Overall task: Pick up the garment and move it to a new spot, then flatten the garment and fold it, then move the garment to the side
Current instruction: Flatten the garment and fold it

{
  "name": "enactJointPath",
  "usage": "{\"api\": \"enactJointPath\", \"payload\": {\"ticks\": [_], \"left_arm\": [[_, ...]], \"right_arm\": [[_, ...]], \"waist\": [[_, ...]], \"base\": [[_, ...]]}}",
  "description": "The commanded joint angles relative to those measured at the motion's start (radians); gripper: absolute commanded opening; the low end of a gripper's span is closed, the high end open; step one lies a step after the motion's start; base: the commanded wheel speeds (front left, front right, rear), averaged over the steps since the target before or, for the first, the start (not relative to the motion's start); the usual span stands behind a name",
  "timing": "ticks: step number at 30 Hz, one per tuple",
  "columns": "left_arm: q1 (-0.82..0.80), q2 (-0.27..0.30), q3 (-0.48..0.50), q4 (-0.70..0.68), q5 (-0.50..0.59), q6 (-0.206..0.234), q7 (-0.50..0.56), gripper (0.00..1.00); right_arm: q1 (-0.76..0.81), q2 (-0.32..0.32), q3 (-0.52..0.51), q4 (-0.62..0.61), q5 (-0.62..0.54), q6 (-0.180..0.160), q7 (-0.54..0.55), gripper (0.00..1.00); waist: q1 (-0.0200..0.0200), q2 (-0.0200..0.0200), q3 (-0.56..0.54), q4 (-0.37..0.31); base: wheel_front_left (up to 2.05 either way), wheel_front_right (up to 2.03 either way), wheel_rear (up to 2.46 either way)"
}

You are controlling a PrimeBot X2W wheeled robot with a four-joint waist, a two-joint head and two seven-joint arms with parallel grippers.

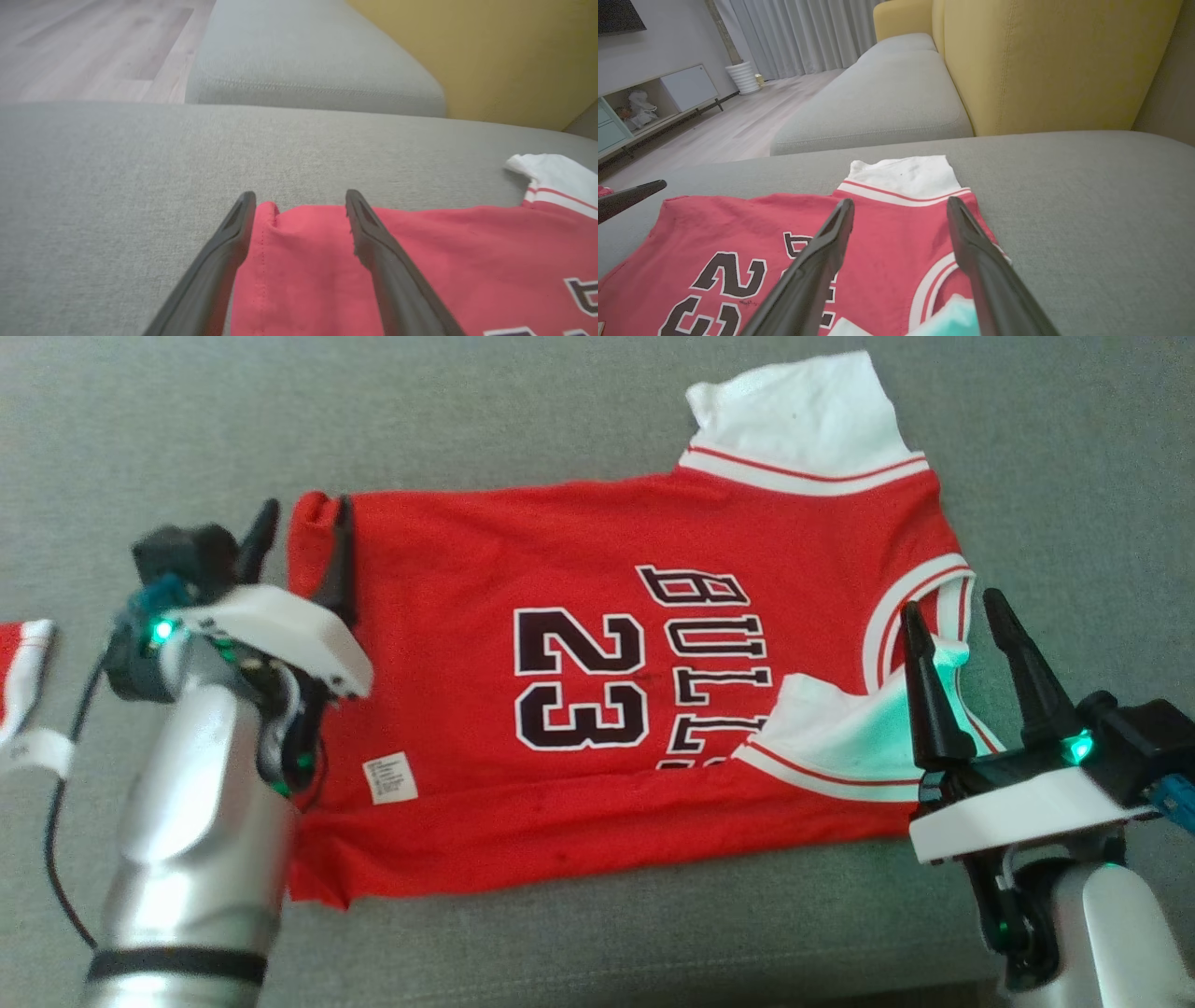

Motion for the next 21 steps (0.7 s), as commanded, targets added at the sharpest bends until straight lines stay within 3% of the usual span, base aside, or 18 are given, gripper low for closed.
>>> {"api": "enactJointPath", "payload": {"ticks": [1, 5, 6, 7, 8, 9, 21], "left_arm": [[-0.060, 0.034, 0.046, 0.022, -0.011, -0.005, -0.003, 1.00], [-0.145, 0.048, 0.067, 0.173, -0.032, -0.009, 0.003, 1.00], [-0.161, 0.051, 0.070, 0.205, -0.035, -0.010, 0.005, 0.81], [-0.175, 0.052, 0.070, 0.234, -0.037, -0.013, 0.007, 0.43], [-0.188, 0.052, 0.069, 0.258, -0.039, -0.017, 0.005, 0.12], [-0.198, 0.053, 0.068, 0.278, -0.040, -0.021, -0.003, 0.00], [-0.277, 0.025, 0.039, 0.388, -0.039, -0.055, -0.119, 0.00]], "right_arm": [[-0.025, -0.008, 0.026, -0.024, 0.013, 0.007, -0.015, 1.00], [-0.041, -0.008, 0.024, 0.003, 0.025, 0.007, -0.032, 1.00], [-0.044, -0.008, 0.024, 0.008, 0.028, 0.007, -0.035, 1.00], [-0.045, -0.008, 0.022, 0.014, 0.029, 0.007, -0.039, 1.00], [-0.047, -0.008, 0.021, 0.020, 0.032, 0.007, -0.042, 1.00], [-0.048, -0.008, 0.020, 0.025, 0.033, 0.007, -0.045, 1.00], [-0.197, -0.022, -0.024, 0.168, 0.029, 0.007, -0.052, 1.00]], "waist": [[-0.0002, 0.0000, 0.031, -0.024], [-0.0002, 0.0000, 0.050, -0.038], [-0.0002, 0.0000, 0.053, -0.039], [-0.0002, 0.0000, 0.054, -0.041], [-0.0002, 0.0000, 0.054, -0.042], [-0.0002, 0.0000, 0.055, -0.043], [-0.0002, 0.0000, 0.060, -0.015]], "base": [[0.00, 0.00, 0.00], [0.00, 0.00, 0.00], [0.00, 0.00, 0.00], [0.00, 0.00, 0.00], [0.00, 0.00, 0.00], [0.00, 0.00, 0.00], [0.00, 0.00, 0.00]]}}
